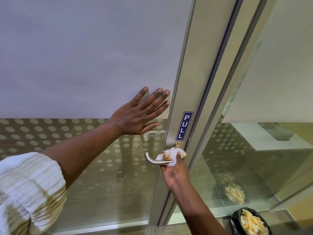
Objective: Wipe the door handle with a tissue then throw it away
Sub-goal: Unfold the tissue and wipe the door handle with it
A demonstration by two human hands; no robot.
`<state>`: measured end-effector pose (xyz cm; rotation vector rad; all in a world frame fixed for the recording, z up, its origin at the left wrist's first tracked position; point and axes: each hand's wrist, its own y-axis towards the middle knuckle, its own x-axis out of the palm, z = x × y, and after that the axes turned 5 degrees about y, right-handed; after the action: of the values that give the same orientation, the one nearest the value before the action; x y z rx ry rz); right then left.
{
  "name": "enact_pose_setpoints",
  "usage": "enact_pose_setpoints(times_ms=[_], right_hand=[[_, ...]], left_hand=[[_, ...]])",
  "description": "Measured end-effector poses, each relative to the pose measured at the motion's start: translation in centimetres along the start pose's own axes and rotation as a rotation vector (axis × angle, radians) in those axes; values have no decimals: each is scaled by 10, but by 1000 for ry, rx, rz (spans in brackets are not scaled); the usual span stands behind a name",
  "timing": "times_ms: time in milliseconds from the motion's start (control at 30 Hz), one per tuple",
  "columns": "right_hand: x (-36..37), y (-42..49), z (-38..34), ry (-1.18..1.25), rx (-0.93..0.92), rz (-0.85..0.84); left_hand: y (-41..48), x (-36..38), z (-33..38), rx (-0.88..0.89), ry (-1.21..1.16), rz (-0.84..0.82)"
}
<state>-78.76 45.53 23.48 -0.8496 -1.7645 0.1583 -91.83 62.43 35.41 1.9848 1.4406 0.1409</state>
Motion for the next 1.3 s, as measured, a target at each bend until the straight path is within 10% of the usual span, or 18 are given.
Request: enact_pose_setpoints(times_ms=[933, 1300], right_hand=[[18, -24, 78, 57, 31, 12], [-11, -5, -13, -415, 276, -63]], left_hand=[[0, 4, 1, -6, -22, 7], [-1, 3, 0, -8, -37, -2]])
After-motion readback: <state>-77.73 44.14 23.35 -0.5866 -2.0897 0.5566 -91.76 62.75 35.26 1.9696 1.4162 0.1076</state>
